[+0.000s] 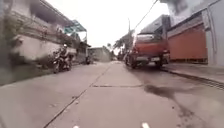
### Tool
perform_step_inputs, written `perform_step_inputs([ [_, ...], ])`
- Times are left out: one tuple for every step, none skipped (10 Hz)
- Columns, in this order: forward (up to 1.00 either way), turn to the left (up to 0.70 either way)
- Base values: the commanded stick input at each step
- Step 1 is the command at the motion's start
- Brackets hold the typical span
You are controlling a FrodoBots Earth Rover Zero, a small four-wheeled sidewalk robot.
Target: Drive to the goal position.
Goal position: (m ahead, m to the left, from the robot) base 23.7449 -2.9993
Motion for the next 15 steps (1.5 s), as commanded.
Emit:
perform_step_inputs([
  [0.85, 0.01],
  [0.85, 0.01],
  [0.85, 0.01],
  [0.85, 0.01],
  [0.85, 0.01],
  [0.85, 0.01],
  [0.85, 0.01],
  [0.85, 0.01],
  [0.85, 0.01],
  [0.85, 0.01],
  [0.85, 0.01],
  [0.85, 0.01],
  [0.85, 0.01],
  [0.85, 0.01],
  [0.85, 0.01],
])
